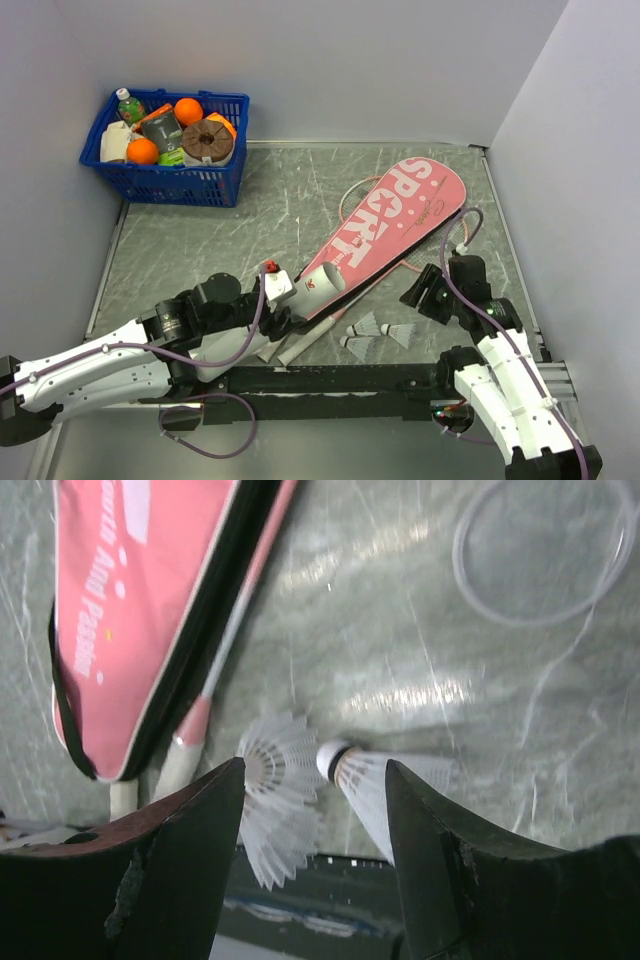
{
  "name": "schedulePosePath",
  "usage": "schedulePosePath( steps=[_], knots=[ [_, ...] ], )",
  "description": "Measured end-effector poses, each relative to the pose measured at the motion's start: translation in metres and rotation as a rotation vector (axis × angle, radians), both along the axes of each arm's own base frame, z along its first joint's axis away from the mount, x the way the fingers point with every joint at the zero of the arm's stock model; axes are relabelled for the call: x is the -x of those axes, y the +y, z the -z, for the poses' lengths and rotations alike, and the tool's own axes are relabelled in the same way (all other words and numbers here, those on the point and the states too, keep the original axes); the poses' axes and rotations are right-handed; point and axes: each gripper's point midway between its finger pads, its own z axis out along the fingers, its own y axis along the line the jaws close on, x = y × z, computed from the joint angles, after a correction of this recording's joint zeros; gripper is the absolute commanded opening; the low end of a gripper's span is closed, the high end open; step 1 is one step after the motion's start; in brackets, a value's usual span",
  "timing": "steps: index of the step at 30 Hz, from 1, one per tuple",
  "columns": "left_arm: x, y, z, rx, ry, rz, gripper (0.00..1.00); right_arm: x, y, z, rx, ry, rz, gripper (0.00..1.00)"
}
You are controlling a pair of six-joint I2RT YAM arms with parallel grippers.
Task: Pack up the badminton gear
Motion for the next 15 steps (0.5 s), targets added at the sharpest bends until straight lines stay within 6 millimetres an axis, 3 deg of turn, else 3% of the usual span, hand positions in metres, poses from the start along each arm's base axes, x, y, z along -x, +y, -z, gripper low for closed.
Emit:
schedulePosePath(
  steps=[9,15],
  knots=[
    [0.001,0.0,0.0,0.004,0.014,-0.005,0.01,0.038,-0.005,0.013,0.014,0.139,-0.002,0.67],
    [0.001,0.0,0.0,0.005,0.014,-0.006,0.01,0.043,-0.003,0.017,0.0,0.162,0.003,0.67]
  ],
)
